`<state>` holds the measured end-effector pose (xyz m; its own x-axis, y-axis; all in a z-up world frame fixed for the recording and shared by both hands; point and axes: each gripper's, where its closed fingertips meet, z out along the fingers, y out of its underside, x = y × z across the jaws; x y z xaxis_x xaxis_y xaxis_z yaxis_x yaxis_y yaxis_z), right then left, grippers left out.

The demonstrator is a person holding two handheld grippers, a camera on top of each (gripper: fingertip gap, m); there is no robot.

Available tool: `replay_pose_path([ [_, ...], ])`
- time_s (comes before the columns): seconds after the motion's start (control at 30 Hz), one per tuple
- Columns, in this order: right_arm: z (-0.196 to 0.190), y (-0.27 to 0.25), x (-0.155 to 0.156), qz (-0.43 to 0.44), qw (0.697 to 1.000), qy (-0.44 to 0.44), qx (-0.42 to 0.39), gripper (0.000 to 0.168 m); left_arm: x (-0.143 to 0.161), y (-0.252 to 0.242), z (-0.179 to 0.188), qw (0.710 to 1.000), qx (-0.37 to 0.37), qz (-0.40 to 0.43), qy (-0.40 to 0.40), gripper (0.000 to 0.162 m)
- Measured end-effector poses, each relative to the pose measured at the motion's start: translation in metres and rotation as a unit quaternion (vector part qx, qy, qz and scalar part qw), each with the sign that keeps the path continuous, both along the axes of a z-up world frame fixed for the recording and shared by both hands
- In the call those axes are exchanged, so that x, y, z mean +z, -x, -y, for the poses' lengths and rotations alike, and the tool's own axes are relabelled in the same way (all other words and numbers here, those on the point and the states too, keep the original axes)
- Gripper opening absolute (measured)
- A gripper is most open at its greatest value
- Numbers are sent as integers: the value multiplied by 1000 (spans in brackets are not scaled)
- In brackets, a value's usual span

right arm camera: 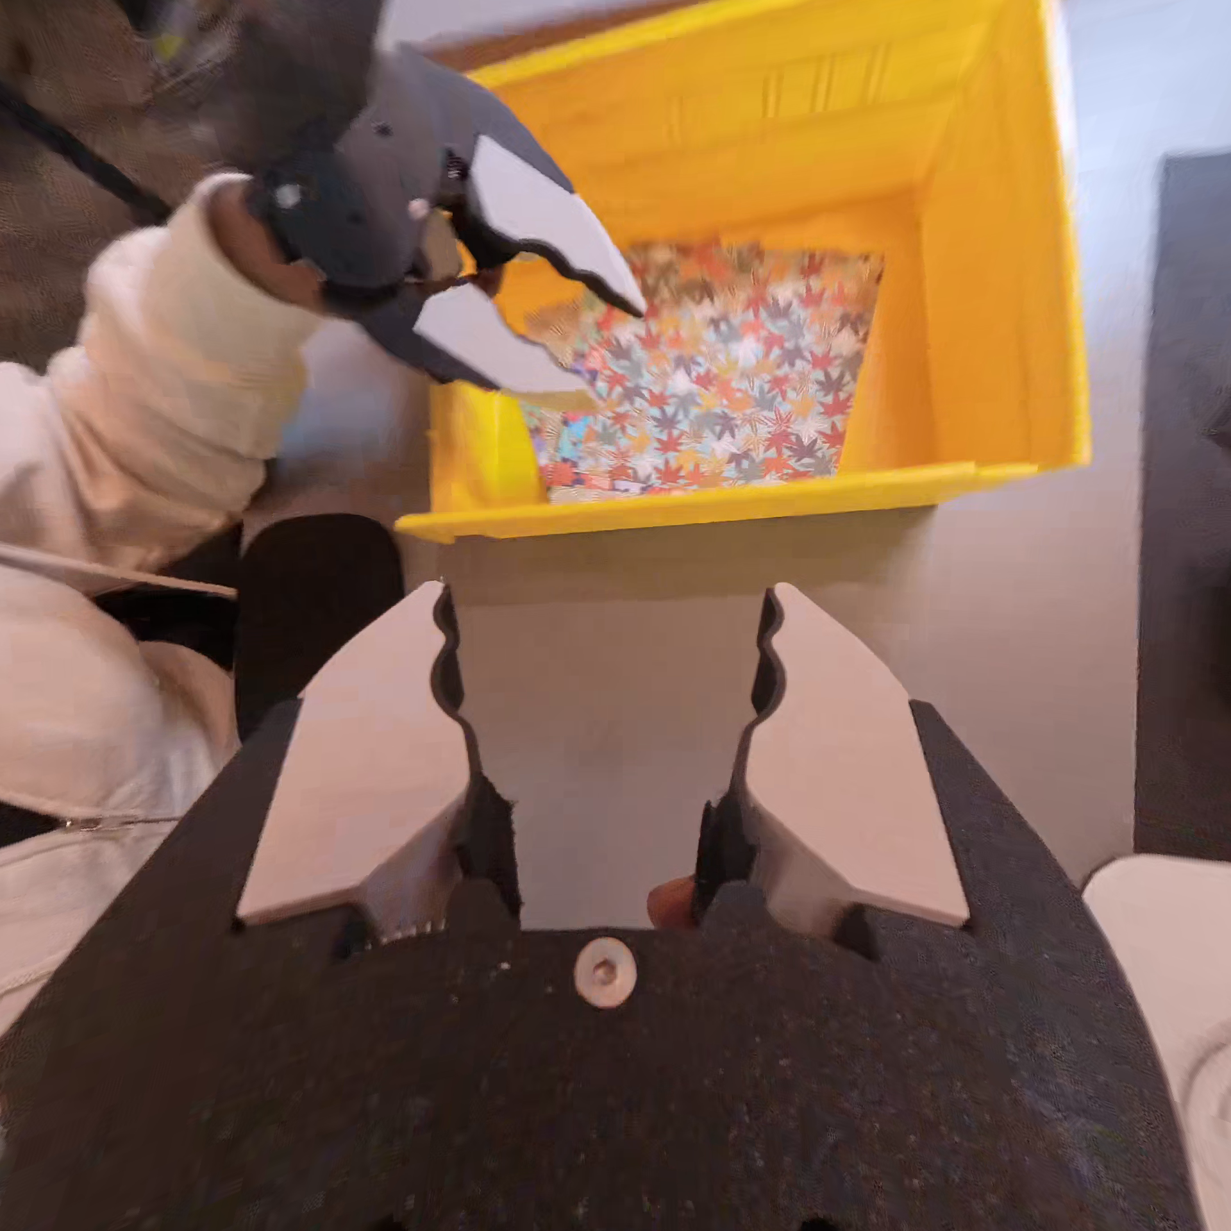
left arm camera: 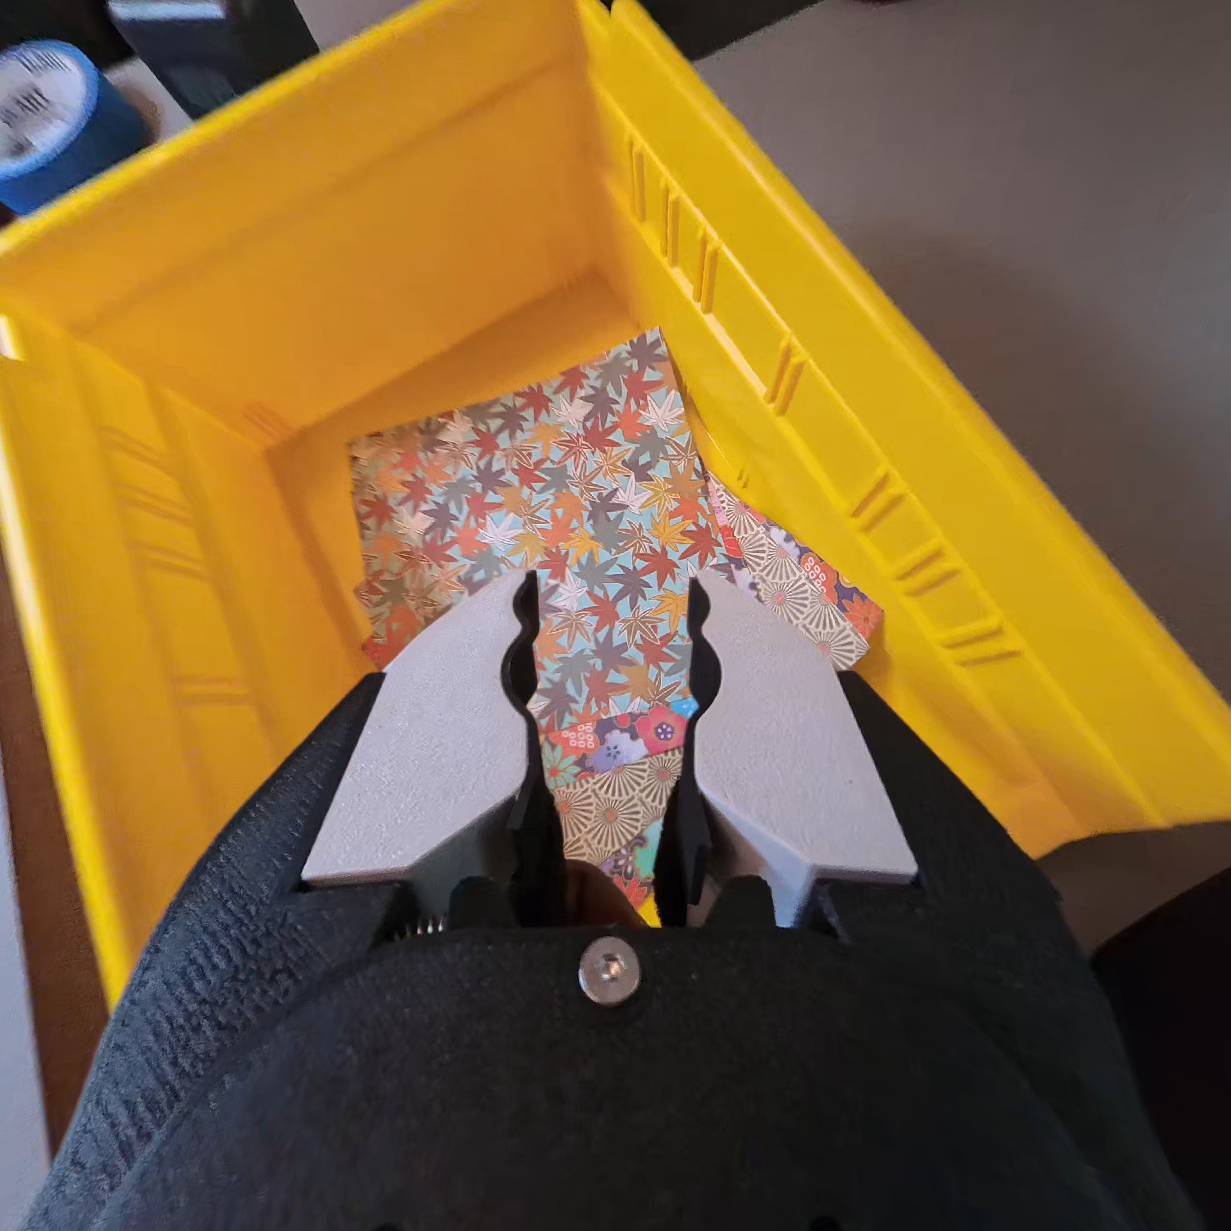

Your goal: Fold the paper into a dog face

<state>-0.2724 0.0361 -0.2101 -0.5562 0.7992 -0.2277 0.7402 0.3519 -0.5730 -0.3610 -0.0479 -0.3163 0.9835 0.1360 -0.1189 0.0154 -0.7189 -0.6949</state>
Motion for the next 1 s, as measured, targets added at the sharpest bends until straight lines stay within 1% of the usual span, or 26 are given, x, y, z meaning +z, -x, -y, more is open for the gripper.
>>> replay_pose_path([
  [0.07,16,39,-25,101,994,-23,22,79,-14,1,-4,1000,5,10,-1,40],
  [0.13,19,62,-57,200,977,-77,26,75,-19,-2,-5,1000,8,20,-8,39],
  [0.17,20,73,-71,232,967,-100,25,73,-19,-2,-5,1000,7,21,-15,39],
  [0.23,27,87,-96,290,951,-105,23,69,-16,-1,-6,999,14,25,-34,37],
  [0.3,18,94,-118,344,929,-137,9,67,-14,0,-6,998,19,42,-50,35],
  [0.37,9,97,-133,379,913,-151,-11,67,-10,1,-6,996,25,61,-64,34],
  [0.5,-2,101,-144,391,904,-172,-23,61,-4,2,-5,993,30,81,-82,33],
  [0.63,-19,97,-150,400,882,-249,-22,63,-3,2,-6,993,30,82,-85,33],
  [0.67,-18,95,-152,407,878,-253,-15,64,-3,1,-6,993,30,83,-84,33],
  [0.77,-12,90,-155,426,872,-242,-6,60,-3,1,-5,993,30,84,-81,33],
  [0.9,-9,91,-154,430,876,-219,-8,40,-4,1,-6,993,30,84,-81,33],
  [0.93,-10,92,-153,429,877,-215,-11,39,-4,1,-7,993,29,85,-81,33],
  [1.0,-12,98,-144,403,889,-219,-21,47,-3,1,-7,992,26,87,-83,34],
])
